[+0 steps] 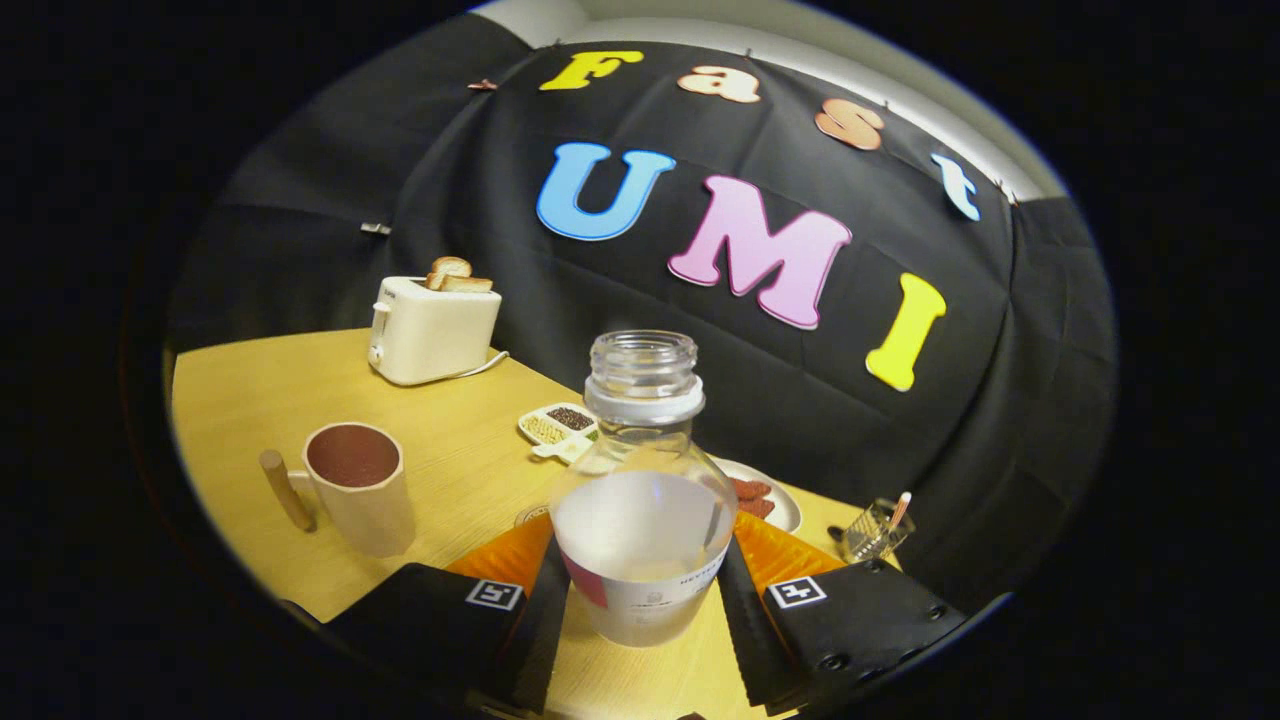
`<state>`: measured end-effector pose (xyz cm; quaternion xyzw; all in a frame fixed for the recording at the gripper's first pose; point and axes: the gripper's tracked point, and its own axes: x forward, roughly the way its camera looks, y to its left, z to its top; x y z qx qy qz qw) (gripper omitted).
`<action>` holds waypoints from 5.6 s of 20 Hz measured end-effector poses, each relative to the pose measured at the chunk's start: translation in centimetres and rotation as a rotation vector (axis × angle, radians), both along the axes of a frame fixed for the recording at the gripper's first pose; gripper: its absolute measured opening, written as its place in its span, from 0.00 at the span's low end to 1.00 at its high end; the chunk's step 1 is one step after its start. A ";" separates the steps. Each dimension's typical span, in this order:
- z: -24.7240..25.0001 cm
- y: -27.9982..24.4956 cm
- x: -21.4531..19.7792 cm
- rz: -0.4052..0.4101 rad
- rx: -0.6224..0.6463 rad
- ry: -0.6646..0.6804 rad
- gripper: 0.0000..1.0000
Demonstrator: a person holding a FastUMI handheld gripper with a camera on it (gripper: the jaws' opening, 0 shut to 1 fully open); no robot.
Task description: Take the bottle from table, then pour the juice into the cup, finally place the bottle on the coaster
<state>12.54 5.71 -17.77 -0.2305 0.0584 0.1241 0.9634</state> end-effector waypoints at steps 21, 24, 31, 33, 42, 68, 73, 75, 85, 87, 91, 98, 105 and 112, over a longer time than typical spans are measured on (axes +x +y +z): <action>0.6 9.1 0.2 0.155 -0.837 -0.221 0.73; -0.1 9.8 0.4 0.179 -0.905 -0.228 0.73; -1.5 10.3 1.6 0.234 -1.067 -0.257 0.73; -2.2 10.0 2.0 0.252 -1.108 -0.259 0.73; -4.0 10.6 3.1 0.315 -1.261 -0.313 0.73; -3.7 11.7 4.6 0.410 -1.402 -0.387 0.73; -3.8 12.0 4.4 0.439 -1.419 -0.404 0.73; -3.7 12.2 4.3 0.448 -1.428 -0.414 0.73; -2.2 12.2 5.7 0.480 -1.496 -0.465 0.73; -2.0 12.1 5.7 0.490 -1.512 -0.474 0.73; -1.3 11.5 5.5 0.511 -1.540 -0.499 0.73; 0.0 11.0 5.8 0.529 -1.591 -0.531 0.73; 1.3 12.6 5.9 0.565 -1.646 -0.585 0.73; 0.2 15.4 3.8 0.660 -1.710 -0.652 0.73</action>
